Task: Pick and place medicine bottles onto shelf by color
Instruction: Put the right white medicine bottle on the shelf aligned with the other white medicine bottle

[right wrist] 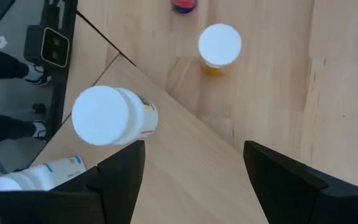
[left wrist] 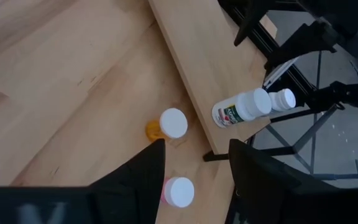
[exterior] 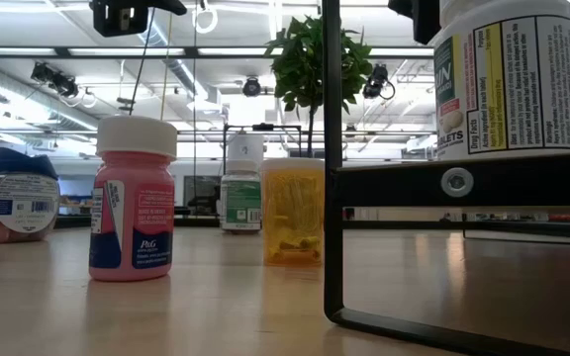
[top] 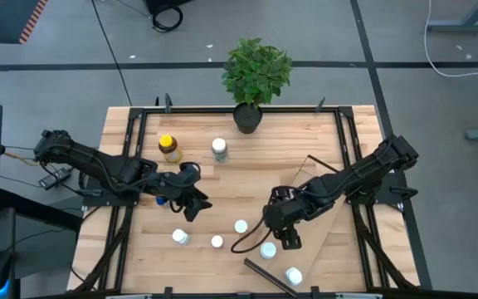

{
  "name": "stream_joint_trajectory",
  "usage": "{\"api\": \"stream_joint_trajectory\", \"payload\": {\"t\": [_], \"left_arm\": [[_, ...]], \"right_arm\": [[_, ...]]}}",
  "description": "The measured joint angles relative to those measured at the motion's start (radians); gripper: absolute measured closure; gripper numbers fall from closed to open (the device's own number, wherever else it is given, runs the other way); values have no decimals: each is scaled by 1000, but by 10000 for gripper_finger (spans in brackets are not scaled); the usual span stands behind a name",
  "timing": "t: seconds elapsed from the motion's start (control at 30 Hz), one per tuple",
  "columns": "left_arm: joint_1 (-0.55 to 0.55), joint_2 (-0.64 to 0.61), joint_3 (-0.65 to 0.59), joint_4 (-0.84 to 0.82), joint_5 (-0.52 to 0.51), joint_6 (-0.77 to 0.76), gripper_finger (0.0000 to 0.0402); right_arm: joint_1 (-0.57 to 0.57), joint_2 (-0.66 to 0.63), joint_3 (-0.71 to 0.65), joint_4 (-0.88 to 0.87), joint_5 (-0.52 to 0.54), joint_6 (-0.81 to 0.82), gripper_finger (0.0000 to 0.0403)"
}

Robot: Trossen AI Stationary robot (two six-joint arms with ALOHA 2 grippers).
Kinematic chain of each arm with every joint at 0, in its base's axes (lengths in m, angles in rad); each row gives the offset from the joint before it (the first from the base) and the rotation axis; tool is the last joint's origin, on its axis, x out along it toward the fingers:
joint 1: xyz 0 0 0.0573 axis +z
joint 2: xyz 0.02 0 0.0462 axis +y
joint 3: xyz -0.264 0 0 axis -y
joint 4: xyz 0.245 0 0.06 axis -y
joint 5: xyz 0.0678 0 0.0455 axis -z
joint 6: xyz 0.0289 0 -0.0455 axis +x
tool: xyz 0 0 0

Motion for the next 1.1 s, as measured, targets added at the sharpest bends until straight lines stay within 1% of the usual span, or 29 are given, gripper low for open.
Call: {"api": "stream_joint_trajectory", "payload": {"t": [0.2,0.4,0.63,0.93,1.1], "left_arm": [[0,0,-1,0,0,2,226],[0,0,-1,1,0,9,230],[0,0,-1,-1,0,18,230],[-6,0,-1,-2,1,11,228],[-12,0,-1,-2,1,11,228]], "right_arm": [[2,1,-99,79,0,74,122],[-7,1,-149,107,4,128,122],[-5,1,-180,263,0,187,122],[-3,1,-183,265,-9,191,122],[19,1,-183,264,-20,201,122]]}}
